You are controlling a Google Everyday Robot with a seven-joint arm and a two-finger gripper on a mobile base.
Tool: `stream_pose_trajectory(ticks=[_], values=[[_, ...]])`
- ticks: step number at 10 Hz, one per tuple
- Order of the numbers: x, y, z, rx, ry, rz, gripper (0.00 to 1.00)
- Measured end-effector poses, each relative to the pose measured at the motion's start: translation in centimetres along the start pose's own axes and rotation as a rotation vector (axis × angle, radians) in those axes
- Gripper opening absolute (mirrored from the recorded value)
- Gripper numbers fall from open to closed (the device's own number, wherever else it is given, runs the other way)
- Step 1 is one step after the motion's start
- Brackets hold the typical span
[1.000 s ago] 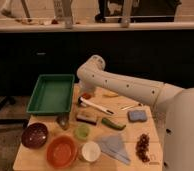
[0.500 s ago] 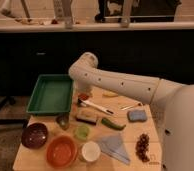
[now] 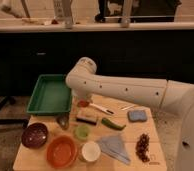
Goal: Place apple in paper cup
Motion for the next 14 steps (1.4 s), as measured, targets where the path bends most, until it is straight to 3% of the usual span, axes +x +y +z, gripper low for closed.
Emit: stream_pose_trajectory(ticks=[5,11,14], values=[[-5.2,2.0,-1.0,-0.003,-0.009,0.077,0.00],[-9.8,2.9,-1.6,-0.022,-0.087,0.166,0.00],[-9.9,2.9,-1.5,-0.021,-0.089,0.167,0.00]])
